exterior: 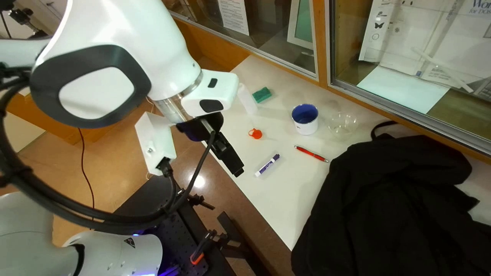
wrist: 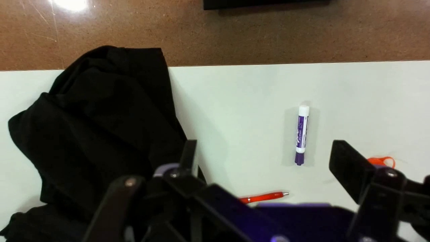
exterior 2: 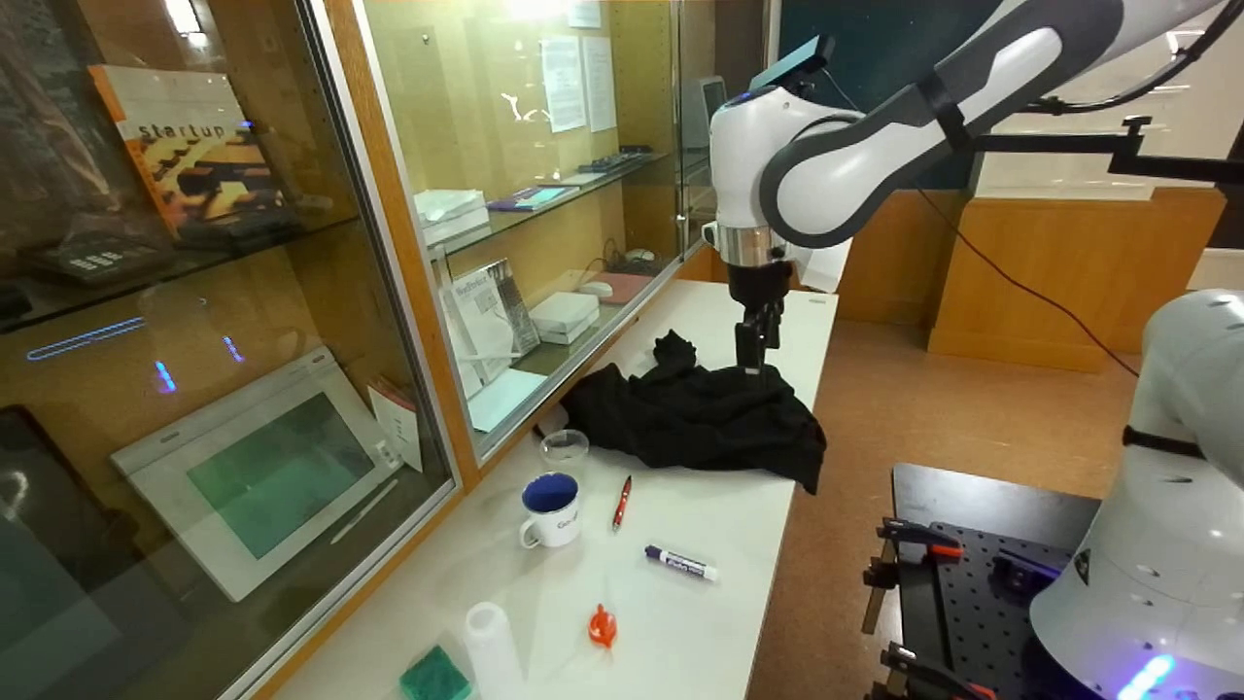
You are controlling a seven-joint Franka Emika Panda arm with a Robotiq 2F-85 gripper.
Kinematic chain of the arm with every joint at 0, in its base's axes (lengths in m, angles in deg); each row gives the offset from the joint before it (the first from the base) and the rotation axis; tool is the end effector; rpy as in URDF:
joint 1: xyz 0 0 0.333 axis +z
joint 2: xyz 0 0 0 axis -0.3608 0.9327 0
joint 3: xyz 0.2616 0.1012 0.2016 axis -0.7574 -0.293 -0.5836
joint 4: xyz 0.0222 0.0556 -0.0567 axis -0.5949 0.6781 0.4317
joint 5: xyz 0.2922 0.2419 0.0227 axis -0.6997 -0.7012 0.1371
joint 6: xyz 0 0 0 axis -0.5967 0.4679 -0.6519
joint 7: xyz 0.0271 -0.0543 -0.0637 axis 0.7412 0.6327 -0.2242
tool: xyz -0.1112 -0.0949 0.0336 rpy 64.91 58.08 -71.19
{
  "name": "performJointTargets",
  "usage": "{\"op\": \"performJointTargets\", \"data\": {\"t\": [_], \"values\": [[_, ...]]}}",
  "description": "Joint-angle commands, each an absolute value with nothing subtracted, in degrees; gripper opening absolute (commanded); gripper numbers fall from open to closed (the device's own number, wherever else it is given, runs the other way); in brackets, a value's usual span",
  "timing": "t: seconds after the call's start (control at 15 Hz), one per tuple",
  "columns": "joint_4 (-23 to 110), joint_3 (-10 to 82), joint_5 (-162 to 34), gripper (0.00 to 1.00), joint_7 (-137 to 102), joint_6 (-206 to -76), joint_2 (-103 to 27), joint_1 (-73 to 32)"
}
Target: Move the cloth to the right
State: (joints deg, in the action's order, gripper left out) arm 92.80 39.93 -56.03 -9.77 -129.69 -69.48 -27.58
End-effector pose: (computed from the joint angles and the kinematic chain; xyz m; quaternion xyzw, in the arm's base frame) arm 0.3986 -0.1161 0.3768 0.9967 -0.0422 -0.0414 0.0551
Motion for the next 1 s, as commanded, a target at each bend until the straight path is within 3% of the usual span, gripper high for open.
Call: {"op": "performJointTargets", "data": {"t": [0.0, 0.4, 0.67, 0.93], "values": [[92.8, 39.5, -56.2, 1.0, -9.7, -129.6, -69.3, -28.0], [89.3, 39.4, -57.8, 1.0, -15.4, -135.8, -64.5, -28.5], [83.3, 39.4, -55.6, 1.0, -21.9, -145.7, -56.1, -29.9], [73.7, 41.0, -52.6, 1.0, -29.4, -146.1, -45.1, -30.7]]}}
